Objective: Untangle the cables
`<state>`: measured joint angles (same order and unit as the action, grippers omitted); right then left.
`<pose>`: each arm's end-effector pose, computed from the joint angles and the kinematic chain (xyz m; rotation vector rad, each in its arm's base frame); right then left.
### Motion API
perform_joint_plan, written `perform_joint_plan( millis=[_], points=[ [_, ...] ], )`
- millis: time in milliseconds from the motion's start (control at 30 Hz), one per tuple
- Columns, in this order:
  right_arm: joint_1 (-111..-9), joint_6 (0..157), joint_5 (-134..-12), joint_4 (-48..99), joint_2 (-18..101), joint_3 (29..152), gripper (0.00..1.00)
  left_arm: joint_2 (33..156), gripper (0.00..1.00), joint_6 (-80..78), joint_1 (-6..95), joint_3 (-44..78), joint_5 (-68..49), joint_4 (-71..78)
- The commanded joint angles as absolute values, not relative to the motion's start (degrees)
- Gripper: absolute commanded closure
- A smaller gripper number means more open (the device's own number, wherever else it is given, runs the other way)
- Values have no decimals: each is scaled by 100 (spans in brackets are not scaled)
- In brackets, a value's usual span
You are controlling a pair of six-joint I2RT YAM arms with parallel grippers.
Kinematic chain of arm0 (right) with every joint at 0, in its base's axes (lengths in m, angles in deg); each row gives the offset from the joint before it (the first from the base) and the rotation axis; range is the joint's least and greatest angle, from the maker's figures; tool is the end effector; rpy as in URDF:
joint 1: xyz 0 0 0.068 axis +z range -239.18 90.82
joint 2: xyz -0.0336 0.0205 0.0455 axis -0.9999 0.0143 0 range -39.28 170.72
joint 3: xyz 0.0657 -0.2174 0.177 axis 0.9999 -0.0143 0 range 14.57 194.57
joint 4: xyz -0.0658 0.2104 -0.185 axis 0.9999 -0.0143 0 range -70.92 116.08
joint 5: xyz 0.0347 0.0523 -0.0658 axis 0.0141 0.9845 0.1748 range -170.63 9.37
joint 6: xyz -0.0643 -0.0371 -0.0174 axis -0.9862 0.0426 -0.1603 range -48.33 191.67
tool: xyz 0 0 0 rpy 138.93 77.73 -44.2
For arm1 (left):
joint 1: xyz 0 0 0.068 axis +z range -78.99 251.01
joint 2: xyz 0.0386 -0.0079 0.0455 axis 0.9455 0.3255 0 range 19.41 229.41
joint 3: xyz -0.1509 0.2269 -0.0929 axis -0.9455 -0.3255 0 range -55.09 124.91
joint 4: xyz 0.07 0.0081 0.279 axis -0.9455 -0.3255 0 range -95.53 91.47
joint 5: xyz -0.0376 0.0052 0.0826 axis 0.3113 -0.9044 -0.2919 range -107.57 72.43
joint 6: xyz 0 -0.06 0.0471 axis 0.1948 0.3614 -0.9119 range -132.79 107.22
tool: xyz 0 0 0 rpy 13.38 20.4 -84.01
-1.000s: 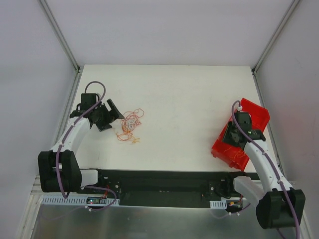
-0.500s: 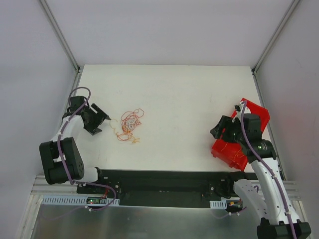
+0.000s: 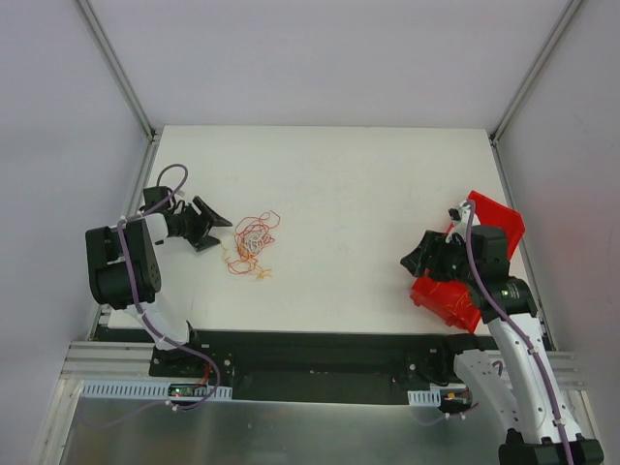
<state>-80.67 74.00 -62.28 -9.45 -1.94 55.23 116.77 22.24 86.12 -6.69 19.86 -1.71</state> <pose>0.1762 0.0469 0.2866 -0.3038 2.1125 0.4527 0.3550 0.0553 0.1254 -0.7769 2.3294 -0.9584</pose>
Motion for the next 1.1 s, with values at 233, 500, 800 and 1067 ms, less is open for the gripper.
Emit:
perform_joint_plan(
  millis=[233,500,800,1067],
  points=[
    [-8039,7659,-5470,-424,-237,5368,33,11240,90,2202,8639,-1054,1838,42],
    [-8039,7738,-5383,-450,-166,5351,34,11178,54,2096,8639,-869,1847,-187],
    [-8039,7852,-5313,-318,-202,5201,34,12328,31,1877,8551,203,3094,-169],
    [-8030,7844,-5347,-424,-386,5087,34,12708,37,1815,8445,-68,3473,-170]
  ],
)
